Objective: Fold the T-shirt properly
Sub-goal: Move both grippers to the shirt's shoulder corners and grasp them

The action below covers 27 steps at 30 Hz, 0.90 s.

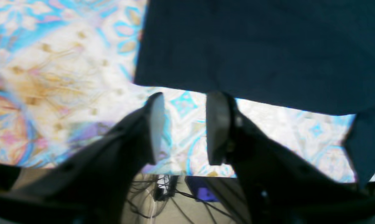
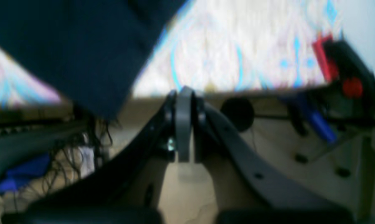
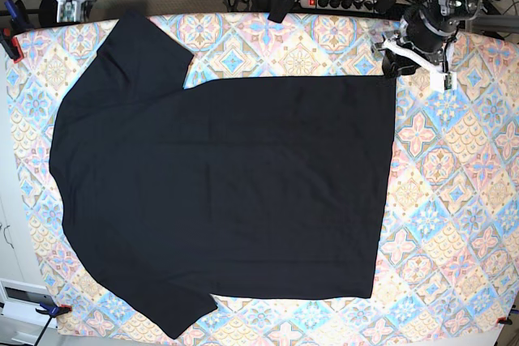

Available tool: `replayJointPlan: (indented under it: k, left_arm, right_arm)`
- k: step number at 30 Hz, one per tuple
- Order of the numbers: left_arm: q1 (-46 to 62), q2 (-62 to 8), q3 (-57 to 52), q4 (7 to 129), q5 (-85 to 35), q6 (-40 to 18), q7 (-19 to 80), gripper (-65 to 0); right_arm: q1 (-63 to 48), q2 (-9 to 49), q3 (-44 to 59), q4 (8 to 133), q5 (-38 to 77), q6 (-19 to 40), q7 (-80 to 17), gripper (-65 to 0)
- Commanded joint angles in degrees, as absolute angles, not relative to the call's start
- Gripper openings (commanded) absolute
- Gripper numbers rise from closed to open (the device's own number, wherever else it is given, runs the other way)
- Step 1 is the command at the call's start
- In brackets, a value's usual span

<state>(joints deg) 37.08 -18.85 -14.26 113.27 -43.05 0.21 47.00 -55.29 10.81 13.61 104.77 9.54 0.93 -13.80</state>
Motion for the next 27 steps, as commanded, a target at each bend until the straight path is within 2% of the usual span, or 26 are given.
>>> replayJointPlan:
  k: [1, 10, 21, 27]
  left_arm:
    - [35.91, -19.3, -15.25, 112.22, -44.79, 0.31, 46.55, -39.4]
    - [28.7, -19.3, -15.87, 95.43, -55.96, 0.31, 46.37, -37.1]
    - [21.58, -14.64, -15.69, 83.74, -57.01, 0.22, 46.64, -37.5]
    - [19.03, -11.82, -15.6, 82.95, -56.66, 0.22, 46.64, -37.9]
  right_arm:
    - [-56.04, 11.3, 14.02, 105.54, 9.8, 0.4, -13.32, -65.0]
    - [-55.25, 11.3, 14.02, 105.54, 9.8, 0.48, -13.23, -65.0]
    - [-55.25, 11.21, 14.02, 105.54, 9.8, 0.48, -13.23, -65.0]
    - [-54.29, 11.12, 14.02, 105.54, 9.89, 0.48, -13.32, -65.0]
